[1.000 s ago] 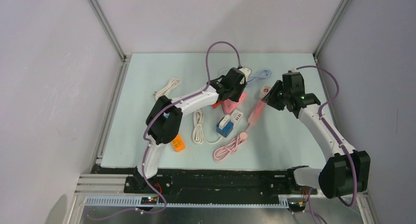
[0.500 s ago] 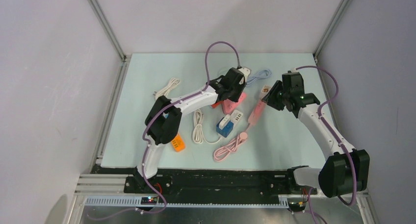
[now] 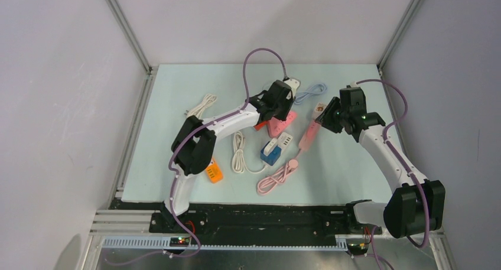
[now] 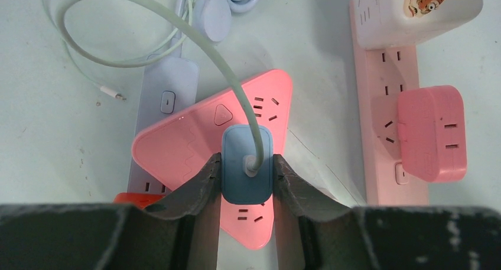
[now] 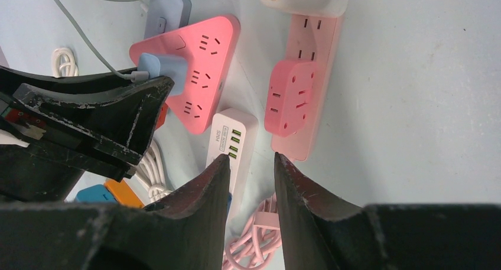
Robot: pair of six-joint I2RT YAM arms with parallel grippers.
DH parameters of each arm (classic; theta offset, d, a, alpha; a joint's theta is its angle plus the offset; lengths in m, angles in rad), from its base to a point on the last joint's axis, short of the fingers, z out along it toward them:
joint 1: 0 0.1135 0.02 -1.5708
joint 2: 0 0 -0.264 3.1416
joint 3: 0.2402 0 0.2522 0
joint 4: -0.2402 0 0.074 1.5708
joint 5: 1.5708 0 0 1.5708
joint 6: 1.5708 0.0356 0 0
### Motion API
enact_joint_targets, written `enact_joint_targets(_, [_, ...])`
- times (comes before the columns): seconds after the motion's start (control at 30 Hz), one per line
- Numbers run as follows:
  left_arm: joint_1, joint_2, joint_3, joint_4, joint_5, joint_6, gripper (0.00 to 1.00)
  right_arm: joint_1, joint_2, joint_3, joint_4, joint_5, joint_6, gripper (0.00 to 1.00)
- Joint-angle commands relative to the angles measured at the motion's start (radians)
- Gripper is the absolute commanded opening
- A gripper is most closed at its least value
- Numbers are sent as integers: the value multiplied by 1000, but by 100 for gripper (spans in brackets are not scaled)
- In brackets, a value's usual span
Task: Insert the plug
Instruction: Insert the plug into the socket.
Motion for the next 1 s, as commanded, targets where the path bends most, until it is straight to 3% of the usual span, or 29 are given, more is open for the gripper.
enact_joint_targets(0.0, [4,-48,-12,49,-10,8,0,-5,4,-5,22,2,-11,38])
enact_joint_targets(0.97, [-1,25,-10,62,28,-21,0,-6,18,-7,24,-5,-11,38])
